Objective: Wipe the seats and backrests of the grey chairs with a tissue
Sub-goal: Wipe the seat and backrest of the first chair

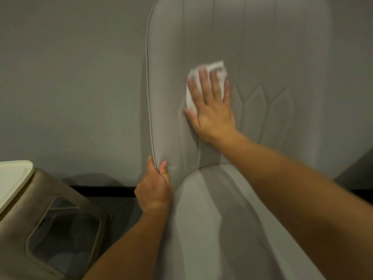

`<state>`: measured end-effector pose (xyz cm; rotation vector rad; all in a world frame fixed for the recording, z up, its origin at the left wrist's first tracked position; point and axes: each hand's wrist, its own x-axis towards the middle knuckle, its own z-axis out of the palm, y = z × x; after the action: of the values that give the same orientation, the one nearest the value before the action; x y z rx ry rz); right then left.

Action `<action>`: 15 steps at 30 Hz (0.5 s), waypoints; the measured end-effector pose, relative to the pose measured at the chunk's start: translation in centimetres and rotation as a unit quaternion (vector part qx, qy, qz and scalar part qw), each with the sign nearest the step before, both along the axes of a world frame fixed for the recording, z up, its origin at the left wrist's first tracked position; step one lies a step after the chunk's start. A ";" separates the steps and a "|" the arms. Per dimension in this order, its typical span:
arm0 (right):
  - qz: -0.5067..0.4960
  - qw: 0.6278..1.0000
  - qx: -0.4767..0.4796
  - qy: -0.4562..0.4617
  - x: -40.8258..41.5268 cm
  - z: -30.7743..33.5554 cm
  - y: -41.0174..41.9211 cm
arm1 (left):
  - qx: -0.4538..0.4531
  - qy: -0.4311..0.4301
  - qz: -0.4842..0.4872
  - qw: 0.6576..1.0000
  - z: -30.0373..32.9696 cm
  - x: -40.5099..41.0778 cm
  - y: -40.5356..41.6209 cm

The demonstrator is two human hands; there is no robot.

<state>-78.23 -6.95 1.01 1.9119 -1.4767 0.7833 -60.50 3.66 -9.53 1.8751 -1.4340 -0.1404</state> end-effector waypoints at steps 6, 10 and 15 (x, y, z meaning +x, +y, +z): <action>-0.009 0.996 0.086 -0.034 -0.5 -11.9 4.0 | 0.002 -0.009 0.006 1.000 0.0 -0.1 0.0; -0.004 0.995 0.063 -0.072 0.8 -7.4 1.9 | 0.006 -0.012 0.009 1.000 0.0 0.0 -0.1; -0.029 0.995 -0.081 -0.046 0.8 8.7 -3.2 | 0.012 -0.014 0.014 1.000 -0.1 -0.1 -0.2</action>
<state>-77.41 -10.17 9.68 1.7255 -1.4683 0.9450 -60.56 3.42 -9.66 1.9220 -1.4306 -0.1177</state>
